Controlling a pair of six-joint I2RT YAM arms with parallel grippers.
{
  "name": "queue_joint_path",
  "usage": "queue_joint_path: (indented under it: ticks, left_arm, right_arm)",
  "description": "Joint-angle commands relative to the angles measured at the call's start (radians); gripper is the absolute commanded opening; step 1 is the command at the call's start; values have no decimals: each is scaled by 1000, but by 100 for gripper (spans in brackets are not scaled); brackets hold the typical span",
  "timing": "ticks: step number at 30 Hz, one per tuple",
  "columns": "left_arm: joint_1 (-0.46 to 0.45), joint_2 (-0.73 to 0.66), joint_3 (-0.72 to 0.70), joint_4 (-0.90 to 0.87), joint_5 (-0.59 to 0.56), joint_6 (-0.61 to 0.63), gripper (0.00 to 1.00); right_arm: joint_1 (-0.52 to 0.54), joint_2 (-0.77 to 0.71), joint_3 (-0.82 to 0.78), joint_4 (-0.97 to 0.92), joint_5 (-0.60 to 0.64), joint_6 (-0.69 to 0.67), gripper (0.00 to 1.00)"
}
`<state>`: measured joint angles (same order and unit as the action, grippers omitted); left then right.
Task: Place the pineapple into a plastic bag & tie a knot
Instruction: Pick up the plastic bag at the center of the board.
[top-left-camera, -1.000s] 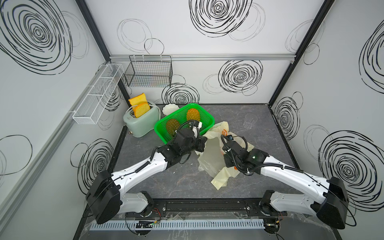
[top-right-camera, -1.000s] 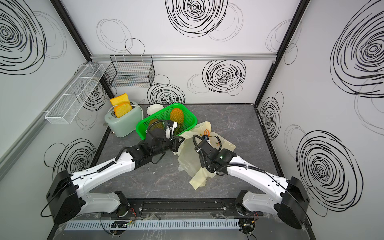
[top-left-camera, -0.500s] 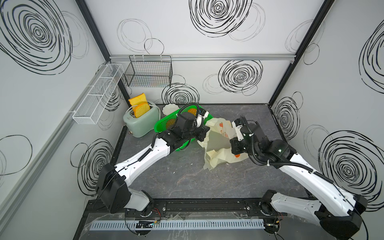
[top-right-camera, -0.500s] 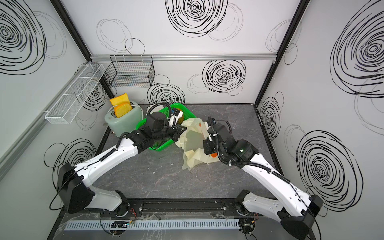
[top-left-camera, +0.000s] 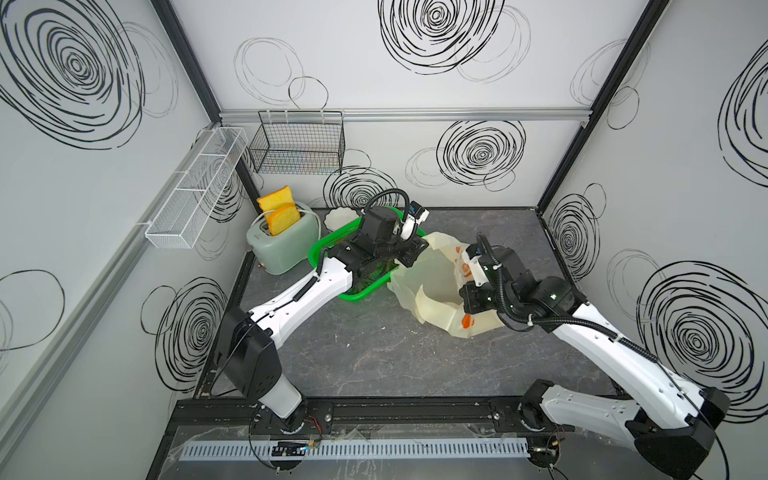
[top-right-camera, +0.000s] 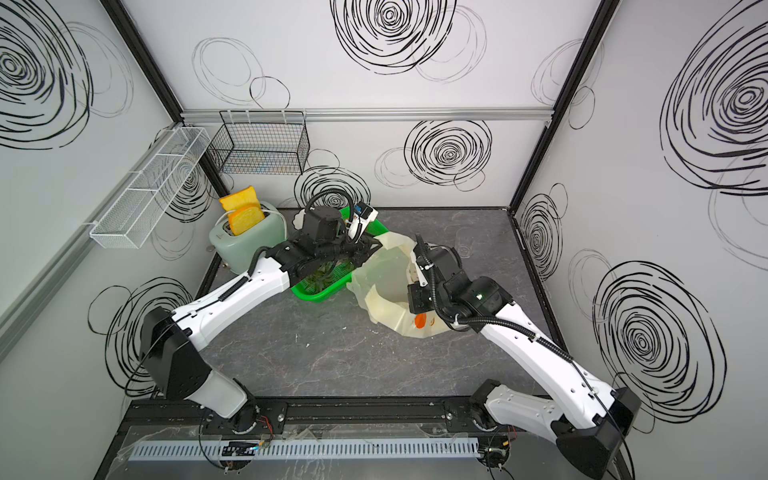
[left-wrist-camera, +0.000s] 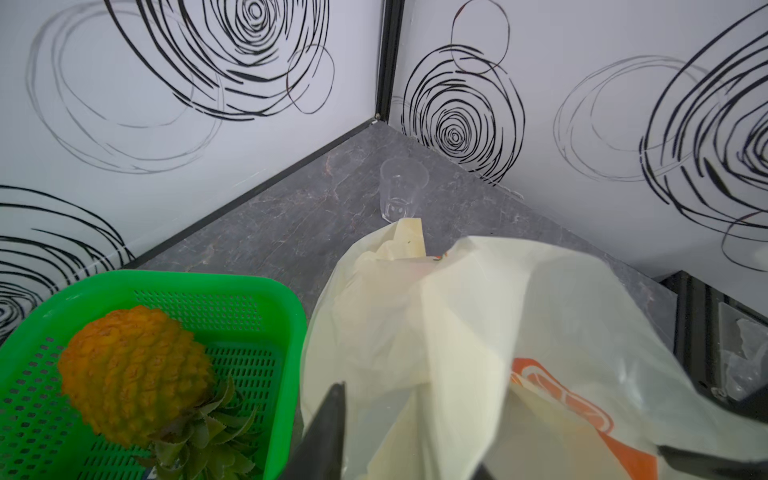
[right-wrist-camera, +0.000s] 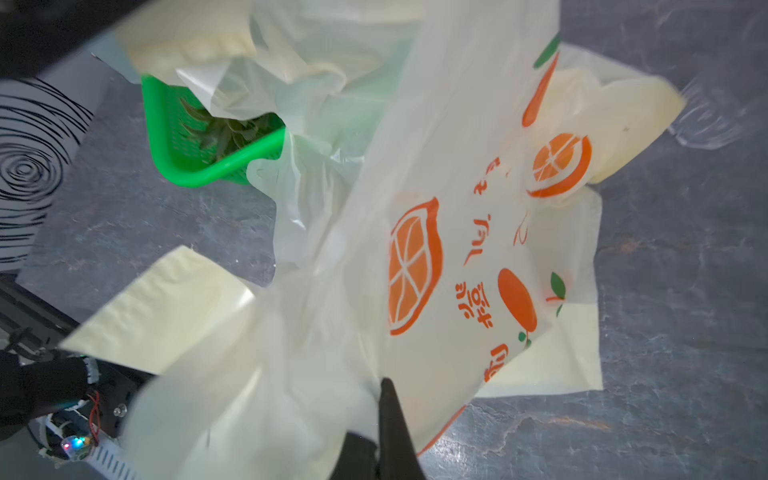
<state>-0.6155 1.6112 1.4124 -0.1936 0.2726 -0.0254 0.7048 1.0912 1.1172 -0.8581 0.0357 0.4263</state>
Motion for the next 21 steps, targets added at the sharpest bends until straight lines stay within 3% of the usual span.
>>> queue_joint_path:
  ticks: [1,8,12,21]
  left_arm:
    - [5,3,-14,98,21,2,46]
    - [-11,-64,-84,137,-49,26,73]
    - [-24,-159,-169,171,-18,63,89]
    - [-36,-360,-311,120,-58,63,98]
  right_arm:
    - [-32,-6,-22,56,-63,15,0]
    - [-120,-24,-17,102,-163,38,0]
    - [-162,-9,-16,128,-232,42,0]
    - [-191,35,0,160,-299,39,0]
